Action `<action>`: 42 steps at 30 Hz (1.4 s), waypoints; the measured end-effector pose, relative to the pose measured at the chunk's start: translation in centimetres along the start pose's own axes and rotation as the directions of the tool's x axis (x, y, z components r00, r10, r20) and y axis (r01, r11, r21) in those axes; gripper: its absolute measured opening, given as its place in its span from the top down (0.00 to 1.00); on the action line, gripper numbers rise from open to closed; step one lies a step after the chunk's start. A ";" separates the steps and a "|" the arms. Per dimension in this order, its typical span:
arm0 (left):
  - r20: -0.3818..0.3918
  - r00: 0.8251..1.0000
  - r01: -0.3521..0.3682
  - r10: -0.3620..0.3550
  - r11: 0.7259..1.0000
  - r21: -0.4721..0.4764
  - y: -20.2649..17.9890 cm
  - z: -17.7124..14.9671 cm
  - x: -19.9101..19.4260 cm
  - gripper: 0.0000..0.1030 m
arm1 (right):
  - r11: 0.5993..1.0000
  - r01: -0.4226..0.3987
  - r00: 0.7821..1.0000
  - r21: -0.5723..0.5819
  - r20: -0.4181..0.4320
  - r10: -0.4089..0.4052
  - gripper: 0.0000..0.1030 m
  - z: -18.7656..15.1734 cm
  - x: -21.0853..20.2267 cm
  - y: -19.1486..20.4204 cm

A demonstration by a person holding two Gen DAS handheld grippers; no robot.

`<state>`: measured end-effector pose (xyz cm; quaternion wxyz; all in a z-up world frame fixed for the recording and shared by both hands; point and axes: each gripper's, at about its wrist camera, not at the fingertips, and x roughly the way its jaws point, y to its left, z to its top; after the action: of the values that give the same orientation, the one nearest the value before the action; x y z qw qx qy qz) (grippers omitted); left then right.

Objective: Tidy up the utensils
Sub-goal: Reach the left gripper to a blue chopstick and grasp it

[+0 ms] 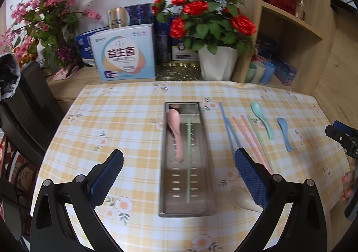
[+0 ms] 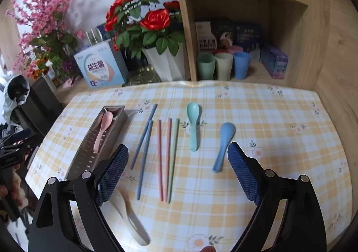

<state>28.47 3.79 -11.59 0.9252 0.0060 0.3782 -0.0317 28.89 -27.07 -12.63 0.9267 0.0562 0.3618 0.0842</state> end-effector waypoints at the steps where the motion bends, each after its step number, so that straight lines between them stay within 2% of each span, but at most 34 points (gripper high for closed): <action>1: -0.004 1.000 0.002 -0.002 1.000 0.007 -0.5 -0.1 0.0 0.06 | 1.000 -0.001 1.000 0.000 0.007 0.001 0.15 -0.3 -0.2 -0.2; 9: -0.072 0.996 0.050 -0.050 0.999 -0.008 -4.0 -3.0 0.5 0.15 | 0.997 -0.014 1.000 0.071 0.028 0.012 0.15 -3.8 -0.3 -2.9; 13: -0.118 0.991 0.064 -0.066 0.998 -0.019 -5.4 -4.5 1.4 0.23 | 0.991 -0.040 0.999 0.130 -0.006 0.041 0.15 -5.8 0.6 -4.3; 15: -0.147 0.987 0.071 -0.070 0.998 0.000 -6.2 -4.7 2.2 0.32 | 0.987 -0.057 0.998 0.148 -0.024 0.062 0.15 -6.6 0.9 -4.9; 20: -0.179 0.980 0.095 -0.091 0.995 0.010 -7.5 -3.2 4.1 0.52 | 0.994 -0.024 0.998 0.106 -0.062 0.030 0.15 -7.6 1.3 -5.6; 22: -0.172 0.983 0.077 -0.069 0.996 0.044 -8.3 -2.0 4.8 0.57 | 0.994 -0.025 0.998 0.103 -0.061 0.031 0.15 -7.5 1.3 -6.3; 28: -0.158 0.983 0.112 -0.094 0.988 0.110 -11.0 1.3 7.9 0.63 | 0.983 0.004 0.997 0.184 -0.074 0.010 0.15 -7.4 2.1 -9.5; 30: -0.188 0.975 0.138 -0.120 0.987 0.087 -11.3 1.8 10.1 0.67 | 0.981 0.021 0.997 0.191 -0.081 -0.005 0.15 -7.4 2.5 -10.3; 32: -0.220 0.969 0.133 -0.115 0.989 0.071 -11.4 1.9 12.2 0.74 | 0.980 0.037 0.996 0.194 -0.088 -0.020 0.15 -7.5 3.0 -11.1; 35: -0.264 0.958 0.135 -0.109 0.987 0.082 -12.1 2.1 15.3 0.79 | 0.976 0.037 0.995 0.217 -0.097 -0.016 0.15 -7.7 3.8 -12.3; 38: -0.295 0.950 0.138 -0.104 0.985 0.099 -12.5 2.1 17.7 0.81 | 0.971 0.041 0.995 0.236 -0.103 -0.017 0.15 -7.8 4.4 -13.2; 42: -0.327 0.937 0.150 -0.122 0.987 0.062 -11.9 2.4 20.5 0.85 | 0.965 0.043 0.993 0.259 -0.117 -0.013 0.16 -7.8 5.4 -14.2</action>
<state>43.95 -9.30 -24.07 0.8453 0.0248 0.5222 -0.1105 29.11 -39.57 -24.22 0.8900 0.1677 0.4232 0.0257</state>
